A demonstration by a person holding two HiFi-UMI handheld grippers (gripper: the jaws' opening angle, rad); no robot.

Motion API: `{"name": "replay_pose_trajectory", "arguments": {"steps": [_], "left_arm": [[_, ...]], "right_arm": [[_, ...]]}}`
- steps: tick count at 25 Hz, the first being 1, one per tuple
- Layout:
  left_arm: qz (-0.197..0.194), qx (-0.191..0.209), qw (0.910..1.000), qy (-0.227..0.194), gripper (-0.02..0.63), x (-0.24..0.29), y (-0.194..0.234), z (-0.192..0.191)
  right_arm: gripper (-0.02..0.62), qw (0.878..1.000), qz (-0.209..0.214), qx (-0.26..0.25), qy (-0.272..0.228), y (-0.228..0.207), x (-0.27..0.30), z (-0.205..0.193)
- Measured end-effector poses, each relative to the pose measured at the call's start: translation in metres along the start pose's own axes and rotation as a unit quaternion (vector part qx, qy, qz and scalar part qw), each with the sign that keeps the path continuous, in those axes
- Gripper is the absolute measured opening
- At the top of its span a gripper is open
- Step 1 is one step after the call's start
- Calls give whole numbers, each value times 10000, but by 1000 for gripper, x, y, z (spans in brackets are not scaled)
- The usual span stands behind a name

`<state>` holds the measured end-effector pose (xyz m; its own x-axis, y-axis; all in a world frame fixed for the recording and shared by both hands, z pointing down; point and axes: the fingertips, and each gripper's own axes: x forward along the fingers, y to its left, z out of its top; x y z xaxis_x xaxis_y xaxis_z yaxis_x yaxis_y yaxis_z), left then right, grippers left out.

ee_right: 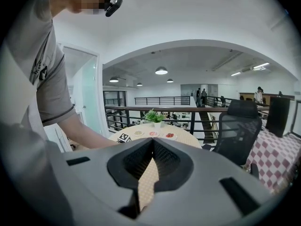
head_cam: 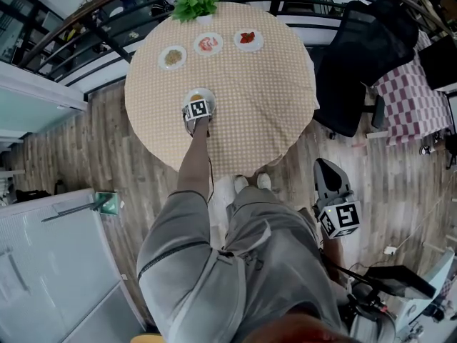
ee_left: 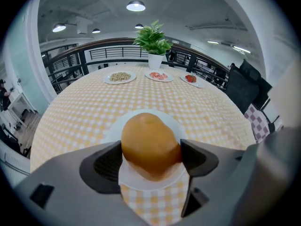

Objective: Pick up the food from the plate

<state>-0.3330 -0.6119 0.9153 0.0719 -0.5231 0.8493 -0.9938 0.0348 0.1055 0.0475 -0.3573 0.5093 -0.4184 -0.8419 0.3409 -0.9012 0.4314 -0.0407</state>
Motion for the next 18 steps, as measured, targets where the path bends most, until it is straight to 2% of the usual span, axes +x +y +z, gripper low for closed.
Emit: {"name": "replay_pose_trajectory", "arguments": {"steps": [2,4,5,11,18], "left_arm": [[-268,-483,9985,-5,396,1,5,-7],[-668,-1107,9916,12,394,-1,6,-13],[-839,-1254,9885,50,393,-2,5,-15],[-1313,-1113,9847,284,391,-14,-8,-31],[-1825,-969,9784,102,390,-43,-42,-43]], "right_arm": [[15,10000,63,-12,9,4,0,-3],[15,9999,141,-52,21,8,1,-3],[15,9998,186,-79,30,10,1,-3],[15,9988,469,-169,4,30,5,0],[15,9963,823,-250,-61,47,13,5]]}}
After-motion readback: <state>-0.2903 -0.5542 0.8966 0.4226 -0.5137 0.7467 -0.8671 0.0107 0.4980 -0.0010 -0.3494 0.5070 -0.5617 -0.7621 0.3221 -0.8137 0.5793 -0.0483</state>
